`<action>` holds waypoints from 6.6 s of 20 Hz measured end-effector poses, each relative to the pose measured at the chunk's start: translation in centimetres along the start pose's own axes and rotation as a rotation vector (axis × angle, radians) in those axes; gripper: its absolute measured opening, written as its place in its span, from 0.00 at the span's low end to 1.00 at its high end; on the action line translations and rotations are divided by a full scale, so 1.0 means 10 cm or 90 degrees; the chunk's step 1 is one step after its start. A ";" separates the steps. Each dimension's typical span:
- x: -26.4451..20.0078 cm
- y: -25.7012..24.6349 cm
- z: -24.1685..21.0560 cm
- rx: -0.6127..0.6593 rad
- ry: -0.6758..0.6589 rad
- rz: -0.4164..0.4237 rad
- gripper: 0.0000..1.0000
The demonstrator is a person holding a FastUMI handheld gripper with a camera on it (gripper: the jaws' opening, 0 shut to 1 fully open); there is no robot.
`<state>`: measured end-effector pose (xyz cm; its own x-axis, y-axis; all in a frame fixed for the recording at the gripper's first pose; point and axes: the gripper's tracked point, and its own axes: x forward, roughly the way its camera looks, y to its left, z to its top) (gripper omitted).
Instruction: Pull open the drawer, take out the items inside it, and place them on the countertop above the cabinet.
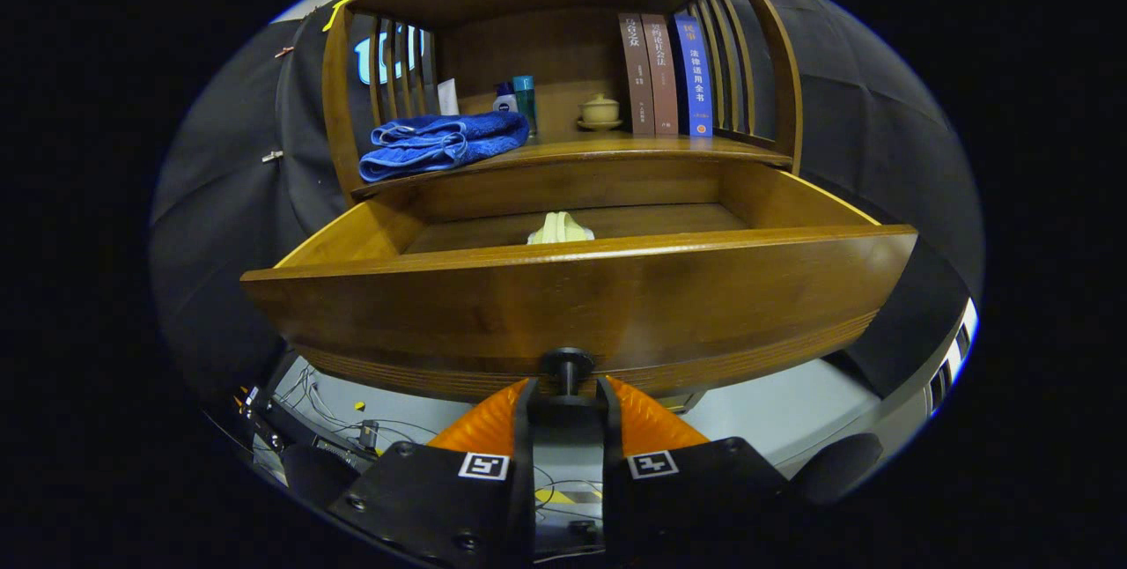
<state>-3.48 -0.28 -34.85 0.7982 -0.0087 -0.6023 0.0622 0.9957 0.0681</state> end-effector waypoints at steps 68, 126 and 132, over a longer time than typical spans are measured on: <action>0.60 0.15 2.20 0.011 0.118 -0.016 0.23; -0.77 0.16 0.64 0.025 -0.221 0.046 0.99; -0.50 0.08 0.44 0.021 -0.225 0.025 0.99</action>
<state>-4.78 0.18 -28.34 0.9578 -0.0079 -0.2874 0.0425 0.9925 0.1143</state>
